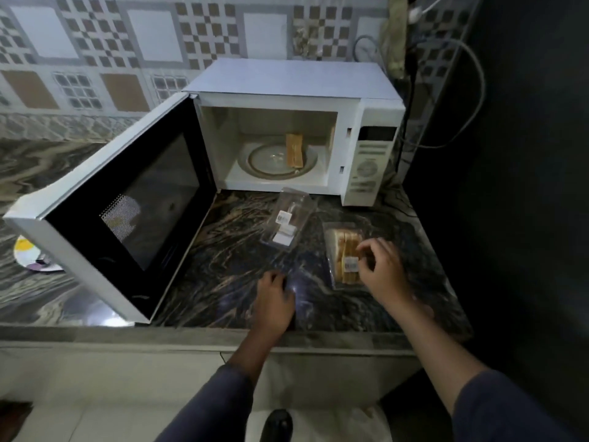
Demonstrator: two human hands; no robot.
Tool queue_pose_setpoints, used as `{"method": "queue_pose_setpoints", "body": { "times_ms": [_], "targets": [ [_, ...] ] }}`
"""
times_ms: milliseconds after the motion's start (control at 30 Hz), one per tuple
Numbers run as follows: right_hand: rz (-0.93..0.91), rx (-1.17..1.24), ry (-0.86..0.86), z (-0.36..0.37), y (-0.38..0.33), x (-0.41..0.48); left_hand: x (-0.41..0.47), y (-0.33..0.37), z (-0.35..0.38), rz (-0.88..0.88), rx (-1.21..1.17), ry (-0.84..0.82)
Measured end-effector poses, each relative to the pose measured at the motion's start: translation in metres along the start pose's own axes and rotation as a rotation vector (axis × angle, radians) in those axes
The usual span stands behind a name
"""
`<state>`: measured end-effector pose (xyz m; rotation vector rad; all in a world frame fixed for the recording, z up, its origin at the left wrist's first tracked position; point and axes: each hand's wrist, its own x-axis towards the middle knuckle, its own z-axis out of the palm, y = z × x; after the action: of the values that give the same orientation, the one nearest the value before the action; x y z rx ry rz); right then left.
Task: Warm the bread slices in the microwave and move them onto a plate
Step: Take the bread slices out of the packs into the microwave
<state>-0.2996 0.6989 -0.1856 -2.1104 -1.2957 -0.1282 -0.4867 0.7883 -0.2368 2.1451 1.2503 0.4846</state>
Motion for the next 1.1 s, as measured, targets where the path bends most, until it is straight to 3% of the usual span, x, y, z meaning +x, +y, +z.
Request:
{"method": "queue_pose_setpoints", "body": {
  "times_ms": [100, 233, 500, 667, 800, 933, 1100],
  "targets": [
    [-0.013, -0.060, -0.199, 0.001, 0.008, -0.020, -0.010, 0.030, 0.018, -0.045, -0.299, -0.101],
    [0.007, -0.064, -0.472, 0.007, 0.011, -0.030, -0.009, 0.055, 0.035, -0.240, -0.676, -0.279],
    [0.050, 0.010, -0.402, 0.012, 0.008, -0.024, 0.001, 0.056, 0.054, -0.310, -0.892, -0.223],
    [0.070, 0.015, -0.502, 0.010, 0.012, -0.012, 0.002, 0.057, 0.056, -0.352, -0.938, -0.204],
    [0.093, -0.043, -0.615, 0.006, 0.010, 0.000, 0.006, 0.058, 0.057, -0.492, -1.043, -0.198],
    [0.119, -0.052, -0.623, 0.008, 0.007, 0.003, 0.007, 0.063, 0.055, -0.626, -1.213, -0.169],
    [0.144, -0.047, -0.694, 0.007, 0.006, 0.012, 0.008, 0.068, 0.053, -0.671, -1.311, -0.109]
  ]
}}
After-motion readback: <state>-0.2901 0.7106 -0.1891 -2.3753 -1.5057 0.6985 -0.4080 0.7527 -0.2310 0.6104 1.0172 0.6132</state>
